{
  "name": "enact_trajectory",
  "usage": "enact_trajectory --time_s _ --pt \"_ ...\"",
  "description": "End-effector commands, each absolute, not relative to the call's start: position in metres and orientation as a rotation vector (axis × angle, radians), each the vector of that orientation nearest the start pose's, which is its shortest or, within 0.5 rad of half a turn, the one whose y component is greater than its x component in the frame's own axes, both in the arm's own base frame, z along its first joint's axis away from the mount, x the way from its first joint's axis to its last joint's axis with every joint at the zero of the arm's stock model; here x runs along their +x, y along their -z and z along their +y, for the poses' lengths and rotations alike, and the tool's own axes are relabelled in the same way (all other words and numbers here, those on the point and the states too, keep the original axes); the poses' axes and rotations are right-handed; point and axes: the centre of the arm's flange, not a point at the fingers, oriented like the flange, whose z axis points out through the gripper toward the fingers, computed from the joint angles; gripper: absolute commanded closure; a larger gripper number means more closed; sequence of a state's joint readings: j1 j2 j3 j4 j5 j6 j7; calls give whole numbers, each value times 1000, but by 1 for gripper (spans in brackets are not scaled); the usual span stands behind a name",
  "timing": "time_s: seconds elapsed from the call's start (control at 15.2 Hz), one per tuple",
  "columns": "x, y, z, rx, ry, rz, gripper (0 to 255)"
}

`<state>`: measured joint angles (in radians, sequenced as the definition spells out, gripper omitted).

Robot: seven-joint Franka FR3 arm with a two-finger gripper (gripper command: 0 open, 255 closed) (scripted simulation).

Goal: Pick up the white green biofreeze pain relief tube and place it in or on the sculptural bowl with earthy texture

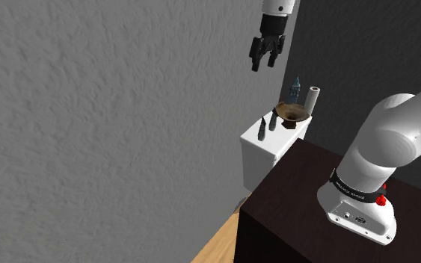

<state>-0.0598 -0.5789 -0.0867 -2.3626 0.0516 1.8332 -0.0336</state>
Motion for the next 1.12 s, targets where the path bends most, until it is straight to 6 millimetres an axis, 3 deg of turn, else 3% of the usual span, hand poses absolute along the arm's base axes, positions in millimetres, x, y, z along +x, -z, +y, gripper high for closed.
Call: enact_trajectory --time_s 0.0,0.53,1.06 --pt "396 -518 -72 -3034 54 243 0" --pt "446 -436 -130 -2979 -70 519 0" --pt "476 -348 -193 -2896 -192 787 0"
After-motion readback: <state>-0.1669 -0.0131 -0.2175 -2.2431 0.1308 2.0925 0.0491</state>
